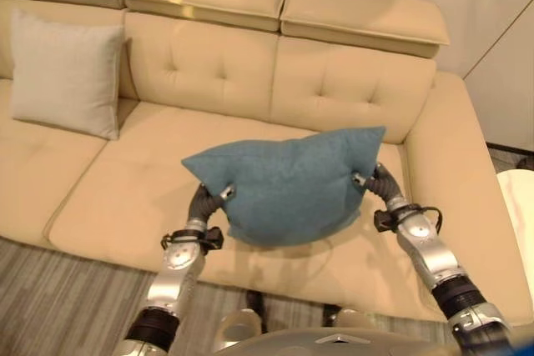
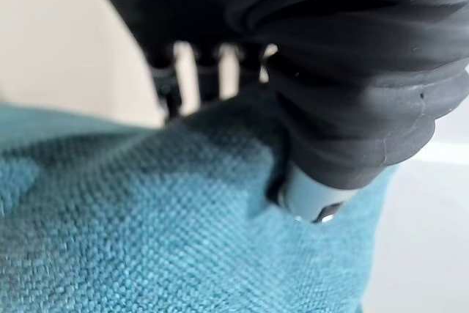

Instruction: Pick up all the scattered cushions and arrange them neatly on the sofa.

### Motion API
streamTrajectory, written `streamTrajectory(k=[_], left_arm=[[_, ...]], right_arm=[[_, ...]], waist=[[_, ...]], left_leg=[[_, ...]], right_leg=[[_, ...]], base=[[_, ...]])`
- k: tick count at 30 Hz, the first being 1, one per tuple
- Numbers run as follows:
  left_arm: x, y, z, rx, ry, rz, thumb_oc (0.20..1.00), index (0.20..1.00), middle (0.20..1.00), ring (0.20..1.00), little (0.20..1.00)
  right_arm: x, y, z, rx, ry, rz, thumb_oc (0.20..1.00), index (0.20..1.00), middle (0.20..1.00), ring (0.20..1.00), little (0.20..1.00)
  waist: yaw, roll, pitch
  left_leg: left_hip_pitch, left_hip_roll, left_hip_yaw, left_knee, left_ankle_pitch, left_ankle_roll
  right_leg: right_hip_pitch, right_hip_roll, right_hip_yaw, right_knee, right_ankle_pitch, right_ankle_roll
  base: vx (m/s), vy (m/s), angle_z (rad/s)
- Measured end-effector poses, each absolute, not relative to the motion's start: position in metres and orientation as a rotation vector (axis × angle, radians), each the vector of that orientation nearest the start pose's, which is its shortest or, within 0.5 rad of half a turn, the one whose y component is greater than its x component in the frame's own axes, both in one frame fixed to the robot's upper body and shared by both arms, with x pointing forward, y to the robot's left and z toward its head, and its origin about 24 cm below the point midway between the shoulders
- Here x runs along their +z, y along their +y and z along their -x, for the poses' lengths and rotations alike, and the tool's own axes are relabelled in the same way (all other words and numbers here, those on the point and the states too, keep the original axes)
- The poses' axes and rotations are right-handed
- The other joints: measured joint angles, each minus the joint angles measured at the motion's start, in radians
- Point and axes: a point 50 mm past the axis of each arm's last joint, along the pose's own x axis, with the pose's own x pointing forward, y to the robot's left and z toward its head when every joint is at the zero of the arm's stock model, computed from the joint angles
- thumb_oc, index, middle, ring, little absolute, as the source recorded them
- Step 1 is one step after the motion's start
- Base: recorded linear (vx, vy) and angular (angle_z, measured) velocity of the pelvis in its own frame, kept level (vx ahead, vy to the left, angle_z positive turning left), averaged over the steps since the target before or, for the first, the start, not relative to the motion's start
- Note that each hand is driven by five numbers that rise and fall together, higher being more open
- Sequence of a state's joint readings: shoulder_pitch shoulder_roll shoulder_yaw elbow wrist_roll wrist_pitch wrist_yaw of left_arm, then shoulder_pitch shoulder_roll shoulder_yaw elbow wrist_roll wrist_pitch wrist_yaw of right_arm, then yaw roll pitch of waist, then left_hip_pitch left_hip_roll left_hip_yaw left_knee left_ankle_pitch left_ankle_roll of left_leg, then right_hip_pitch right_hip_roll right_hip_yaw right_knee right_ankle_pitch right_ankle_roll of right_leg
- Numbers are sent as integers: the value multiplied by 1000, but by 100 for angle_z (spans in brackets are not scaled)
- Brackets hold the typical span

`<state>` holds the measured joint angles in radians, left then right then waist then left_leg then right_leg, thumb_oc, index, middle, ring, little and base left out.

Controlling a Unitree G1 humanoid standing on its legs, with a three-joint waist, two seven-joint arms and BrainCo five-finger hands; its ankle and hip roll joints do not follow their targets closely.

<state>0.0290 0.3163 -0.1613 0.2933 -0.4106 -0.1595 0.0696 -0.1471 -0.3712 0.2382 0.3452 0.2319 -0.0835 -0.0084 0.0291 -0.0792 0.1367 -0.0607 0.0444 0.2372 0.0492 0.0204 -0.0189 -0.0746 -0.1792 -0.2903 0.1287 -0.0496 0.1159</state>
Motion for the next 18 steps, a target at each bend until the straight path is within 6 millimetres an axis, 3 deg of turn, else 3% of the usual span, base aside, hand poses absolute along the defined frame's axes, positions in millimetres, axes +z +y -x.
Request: streamTrajectory(k=[3, 4, 6, 9, 11, 12, 14, 15, 18], left_arm=[[-12, 200, -237, 31, 194, 56, 200, 200, 200, 200, 200], [-11, 201, -238, 33, 191, 51, 200, 200, 200, 200, 200], [-12, 200, -237, 34, 194, 57, 200, 200, 200, 200, 200], [-6, 196, -243, 17, 168, 59, 200, 200, 200, 200, 200], [-5, 191, -245, 5, 163, 66, 200, 200, 200, 200, 200], [-5, 186, -247, -17, 162, 62, 200, 200, 200, 200, 200], [-3, 187, -248, -24, 159, 45, 200, 200, 200, 200, 200], [-2, 191, -248, -19, 159, 30, 200, 200, 200, 200, 200], [5, 197, -254, -8, 132, 15, 200, 200, 200, 200, 200]], right_arm=[[10, -185, -275, 143, 161, 190, 200, 200, 200, 200, 200], [10, -184, -275, 146, 161, 192, 200, 200, 200, 200, 200], [7, -185, -273, 144, 174, 194, 200, 200, 200, 200, 200], [11, -190, -276, 115, 154, 197, 200, 200, 200, 200, 200], [12, -195, -276, 105, 155, 214, 200, 200, 200, 200, 200], [11, -200, -274, 79, 162, 218, 200, 200, 200, 200, 200], [14, -195, -277, 82, 143, 215, 200, 200, 200, 200, 200], [18, -193, -278, 80, 125, 208, 200, 200, 200, 200, 200], [21, -189, -282, 89, 109, 211, 200, 200, 200, 200, 200]], waist=[[-4, -5, 5], [9, -7, 9], [20, -12, 10], [13, 9, 2], [5, 36, -2], [-26, 46, -4], [-39, 13, 7], [-29, 16, 11], [-33, 27, 16]], left_leg=[[-119, 19, -43, 184, 11, -27], [-150, 25, -85, 252, 29, -34], [-139, 34, -144, 227, 19, -35], [-129, 51, -219, 79, 26, -54], [-110, 69, -221, 34, 39, -54], [-56, 73, -189, -72, 81, -50], [-51, 29, -186, -61, 80, -45], [-41, 5, -156, -47, 68, -23], [-21, -29, -113, -40, 37, 4]], right_leg=[[-34, -4, -28, 51, -38, -51], [-17, -11, -21, 38, -41, -69], [37, -3, -26, -12, -32, -86], [36, 25, -17, -31, -31, -73], [34, 50, -10, -39, -21, -74], [33, 68, -2, -46, -12, -42], [9, 31, 26, -42, 7, -26], [17, 0, 59, -46, 9, -10], [16, -35, 103, -78, 41, 23]], base=[[32, -34, 34], [119, 76, 11], [115, 130, -2], [79, 181, -11], [57, 278, -25], [-1, 393, -33], [-34, 354, -48], [-58, 212, -67], [-72, 168, -51]])
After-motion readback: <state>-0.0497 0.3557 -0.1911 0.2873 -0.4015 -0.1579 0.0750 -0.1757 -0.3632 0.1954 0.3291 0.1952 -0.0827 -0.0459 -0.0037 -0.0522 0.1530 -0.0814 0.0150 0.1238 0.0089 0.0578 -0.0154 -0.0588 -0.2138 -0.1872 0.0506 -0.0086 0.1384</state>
